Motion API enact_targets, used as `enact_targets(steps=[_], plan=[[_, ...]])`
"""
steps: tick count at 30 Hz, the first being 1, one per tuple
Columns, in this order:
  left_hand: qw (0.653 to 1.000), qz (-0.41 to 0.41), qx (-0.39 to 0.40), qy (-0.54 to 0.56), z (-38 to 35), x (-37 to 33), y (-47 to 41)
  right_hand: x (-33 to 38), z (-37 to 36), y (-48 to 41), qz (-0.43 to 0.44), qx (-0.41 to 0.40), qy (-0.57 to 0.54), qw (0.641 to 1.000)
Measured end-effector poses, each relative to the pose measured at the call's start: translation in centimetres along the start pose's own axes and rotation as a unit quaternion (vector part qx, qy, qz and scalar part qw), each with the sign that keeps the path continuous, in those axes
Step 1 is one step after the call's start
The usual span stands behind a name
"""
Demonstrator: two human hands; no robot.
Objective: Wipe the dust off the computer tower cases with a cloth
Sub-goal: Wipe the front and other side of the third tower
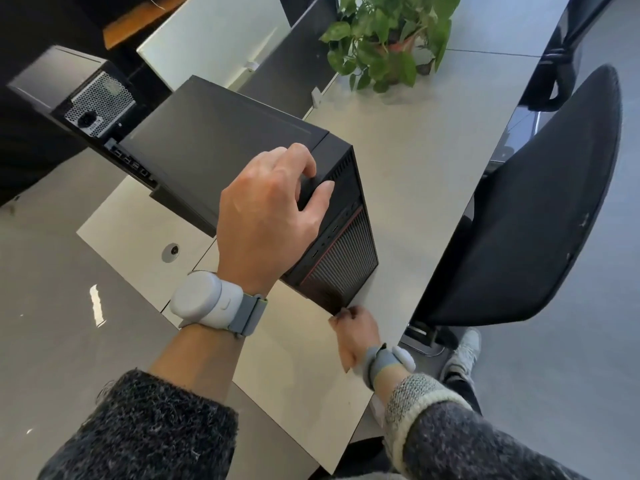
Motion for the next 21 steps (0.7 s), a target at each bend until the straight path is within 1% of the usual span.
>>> enact_targets(steps=[2, 5, 7, 9, 12, 13, 15, 16, 17, 19, 21], plan=[[1.0, 0.005, -0.002, 0.0, 0.2, 0.1, 0.0, 2.6, 3.3, -2.3, 0.006, -0.033, 0.034, 0.999], [1.0, 0.001, -0.003, 0.001, 0.3, -0.2, 0.1, 5.6, 9.4, -7.2, 0.005, -0.112, -0.005, 0.994], [1.0, 0.001, -0.002, 0.001, 0.2, -0.3, 0.0, 6.0, 10.8, -9.5, -0.004, -0.106, -0.023, 0.994], [1.0, 0.001, 0.002, 0.002, 0.0, -0.2, 0.0, 5.1, 10.0, -10.2, -0.019, -0.098, -0.042, 0.994], [1.0, 0.001, 0.002, 0.002, 0.0, -0.3, -0.1, 4.5, 6.9, -7.1, 0.013, -0.101, 0.036, 0.994], [1.0, 0.001, 0.0, 0.0, 0.0, -0.3, -0.2, 3.5, 4.7, -5.8, 0.016, -0.065, 0.085, 0.994], [1.0, 0.002, -0.001, 0.0, 0.0, -0.2, -0.1, 1.2, -0.1, -2.4, -0.002, 0.055, 0.161, 0.986], [1.0, 0.002, 0.001, 0.002, 0.0, -0.2, -0.1, 0.1, -1.1, -1.1, -0.009, 0.079, 0.141, 0.987], [1.0, 0.001, 0.004, 0.004, 0.0, -0.1, 0.0, -0.4, -1.3, -0.1, -0.011, 0.086, 0.101, 0.991], [1.0, -0.001, 0.006, 0.007, 0.0, -0.1, 0.0, -0.1, 0.6, -1.3, -0.016, 0.035, 0.045, 0.998], [1.0, 0.003, 0.005, 0.007, 0.0, -0.1, 0.0, 2.3, 3.7, -3.6, -0.002, -0.018, 0.03, 0.999]])
Point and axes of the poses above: each hand's wrist, its own y-axis away from the middle knuckle, its own z-axis out of the back of the hand, x = y × z, the point moved 10 cm from there along -y, towards the middle knuckle
